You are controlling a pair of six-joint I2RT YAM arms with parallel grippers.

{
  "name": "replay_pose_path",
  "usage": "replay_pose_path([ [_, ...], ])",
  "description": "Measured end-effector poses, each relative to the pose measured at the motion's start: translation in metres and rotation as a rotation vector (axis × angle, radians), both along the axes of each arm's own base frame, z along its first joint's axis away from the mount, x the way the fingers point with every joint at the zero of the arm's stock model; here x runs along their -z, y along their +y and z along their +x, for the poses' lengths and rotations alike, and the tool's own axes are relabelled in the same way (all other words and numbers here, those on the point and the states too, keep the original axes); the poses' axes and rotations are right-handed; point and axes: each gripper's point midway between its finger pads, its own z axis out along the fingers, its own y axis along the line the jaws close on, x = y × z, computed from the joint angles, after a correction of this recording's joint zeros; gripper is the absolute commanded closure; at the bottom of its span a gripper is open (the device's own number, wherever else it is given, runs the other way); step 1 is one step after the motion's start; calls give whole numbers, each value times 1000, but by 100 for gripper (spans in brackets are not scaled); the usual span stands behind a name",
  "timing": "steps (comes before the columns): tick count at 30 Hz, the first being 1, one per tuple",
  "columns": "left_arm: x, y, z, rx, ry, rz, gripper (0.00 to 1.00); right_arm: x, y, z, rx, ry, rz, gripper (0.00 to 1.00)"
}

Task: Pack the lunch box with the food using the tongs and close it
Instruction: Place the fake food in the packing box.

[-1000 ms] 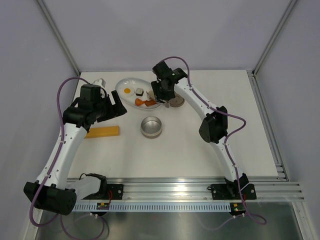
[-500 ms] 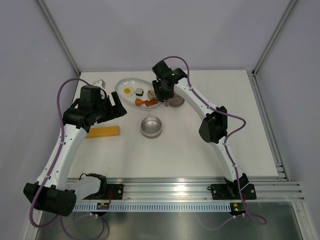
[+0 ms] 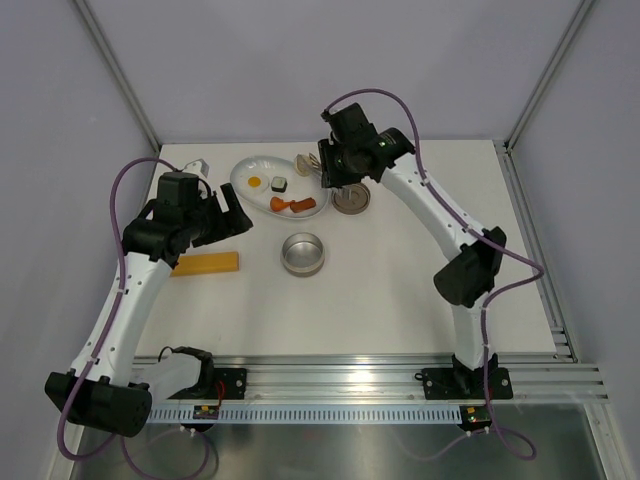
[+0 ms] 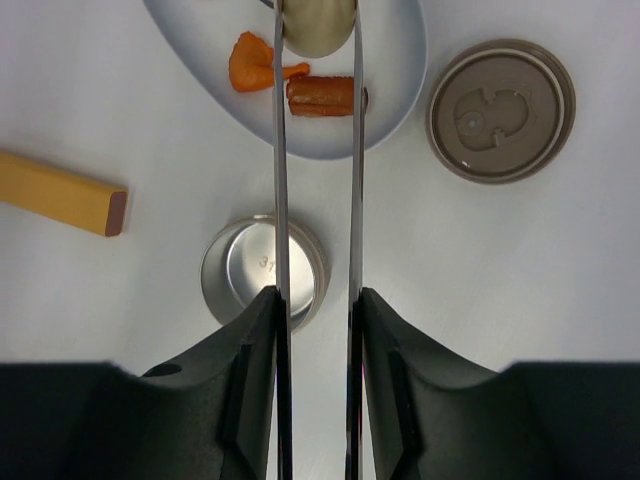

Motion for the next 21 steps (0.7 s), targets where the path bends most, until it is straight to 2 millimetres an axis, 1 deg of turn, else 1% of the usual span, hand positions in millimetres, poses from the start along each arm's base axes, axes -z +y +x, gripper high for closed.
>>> replay_pose_path([
  [2, 0, 0, 0, 0, 0, 0, 16, -13, -8, -13, -1, -17, 15, 75],
  [3, 0, 0, 0, 0, 1, 0, 16, -16, -11, -22, -2, -18, 19, 75],
  [6, 0, 1, 0, -2, 1, 2, 16, -18, -20, -49, -12, -6, 23, 75],
  [10, 0, 1, -1, -4, 0, 4, 16, -8, -26, -88, -36, 29, 16, 75],
  [15, 0, 1, -1, -5, -1, 5, 16, 9, -23, -129, -73, 79, 5, 75],
  [18, 0, 1, -1, -6, -1, 5, 16, 19, -18, -148, -97, 106, -3, 74],
  [21, 0, 1, -1, -6, -1, 4, 16, 30, -12, -160, -112, 131, -13, 73],
])
